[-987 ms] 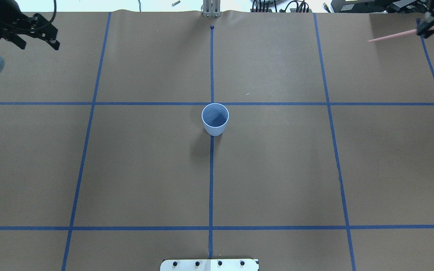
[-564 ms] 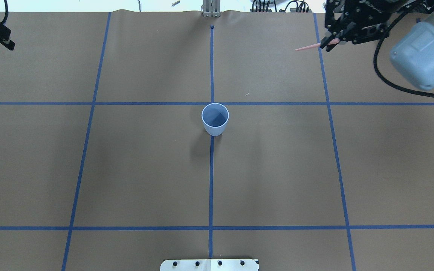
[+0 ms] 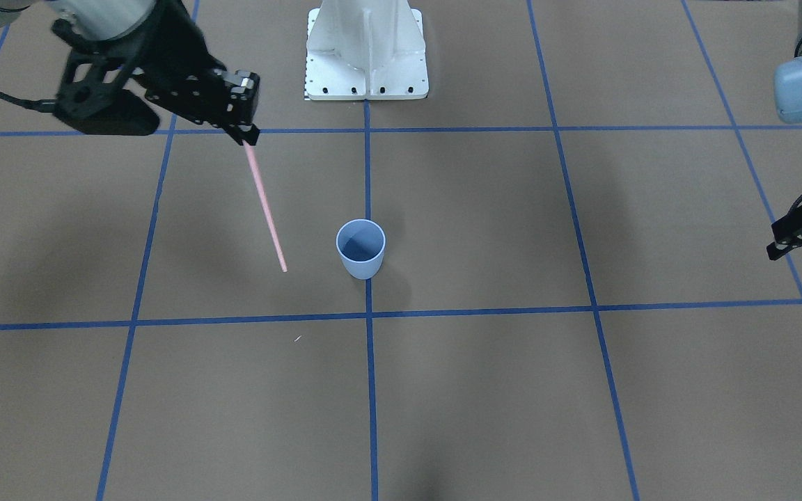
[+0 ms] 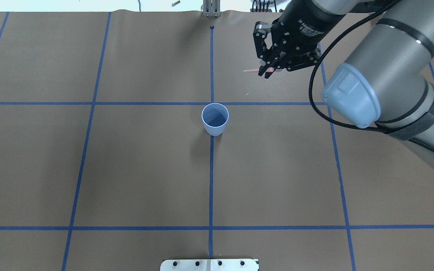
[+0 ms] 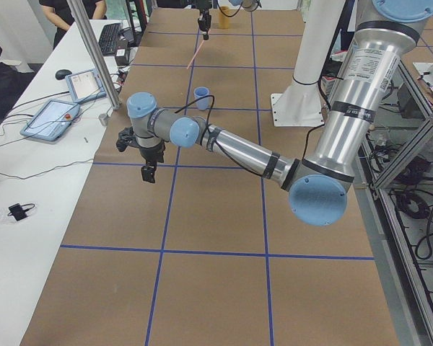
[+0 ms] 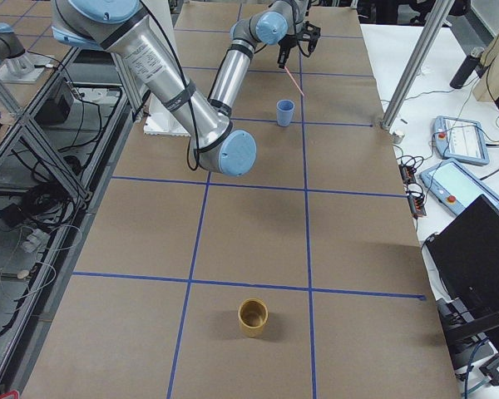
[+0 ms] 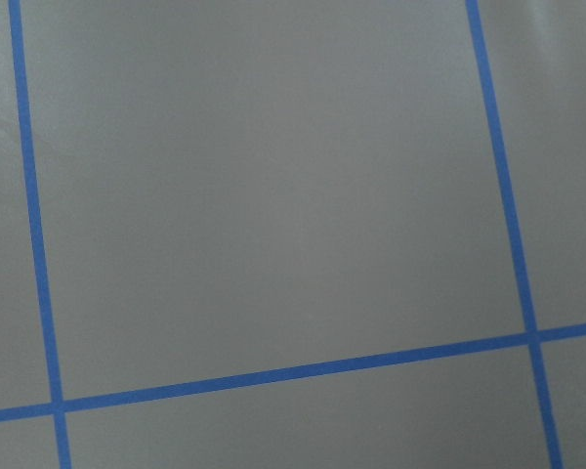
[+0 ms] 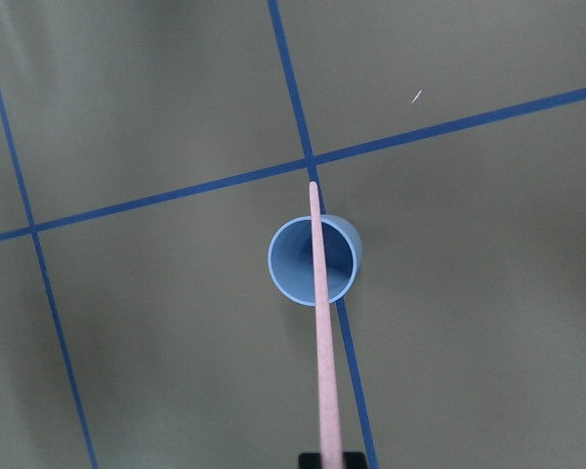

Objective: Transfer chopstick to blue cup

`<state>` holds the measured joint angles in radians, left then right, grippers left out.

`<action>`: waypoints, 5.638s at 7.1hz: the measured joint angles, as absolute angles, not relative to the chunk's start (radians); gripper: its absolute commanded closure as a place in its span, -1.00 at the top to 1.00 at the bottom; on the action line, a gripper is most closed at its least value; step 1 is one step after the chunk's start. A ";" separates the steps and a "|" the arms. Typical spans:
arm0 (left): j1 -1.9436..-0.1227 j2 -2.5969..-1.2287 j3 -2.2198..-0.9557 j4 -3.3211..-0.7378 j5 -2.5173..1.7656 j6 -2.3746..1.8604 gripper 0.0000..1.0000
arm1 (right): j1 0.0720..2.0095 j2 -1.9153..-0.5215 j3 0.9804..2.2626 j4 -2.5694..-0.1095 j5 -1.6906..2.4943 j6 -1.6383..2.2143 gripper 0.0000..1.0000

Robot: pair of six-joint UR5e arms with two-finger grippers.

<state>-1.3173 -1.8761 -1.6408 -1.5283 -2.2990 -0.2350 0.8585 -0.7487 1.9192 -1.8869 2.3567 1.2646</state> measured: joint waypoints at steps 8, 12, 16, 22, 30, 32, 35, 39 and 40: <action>-1.322 -1.873 -1.606 -1.531 -2.299 -0.230 0.97 | 0.698 -0.703 1.752 -1.888 2.300 1.257 -1.00; -1.322 -1.873 -1.604 -1.531 -2.299 -0.230 0.97 | 0.677 -0.696 1.667 -1.844 2.262 1.208 0.99; -1.332 -1.875 -1.614 -1.531 -2.299 -0.232 0.97 | 0.701 -0.700 1.658 -1.740 2.200 1.162 1.00; -1.335 -1.802 -1.615 -1.605 -2.299 -0.233 0.97 | 1.033 -1.125 1.895 -1.732 2.126 0.548 1.00; -1.534 -1.697 -1.599 -1.508 -2.305 0.040 0.97 | 1.491 -1.504 1.607 -1.611 2.235 -0.017 1.00; -1.569 -1.680 -1.547 -1.496 -2.306 0.097 0.97 | 1.527 -1.507 1.537 -1.593 2.269 -0.026 1.00; -1.573 -1.670 -1.500 -1.516 -2.306 0.104 0.97 | 1.582 -1.507 1.513 -1.596 2.327 -0.050 1.00; -1.574 -1.669 -1.491 -1.516 -2.306 0.103 0.97 | 1.626 -1.538 1.523 -1.598 2.377 -0.051 1.00; -1.574 -1.669 -1.491 -1.516 -2.306 0.105 0.97 | 1.627 -1.539 1.523 -1.597 2.377 -0.050 1.00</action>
<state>-1.5738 -1.6690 -1.4908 -1.5162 -2.3056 0.1052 1.6268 -1.5395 1.5229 -1.5967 2.3773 -0.0504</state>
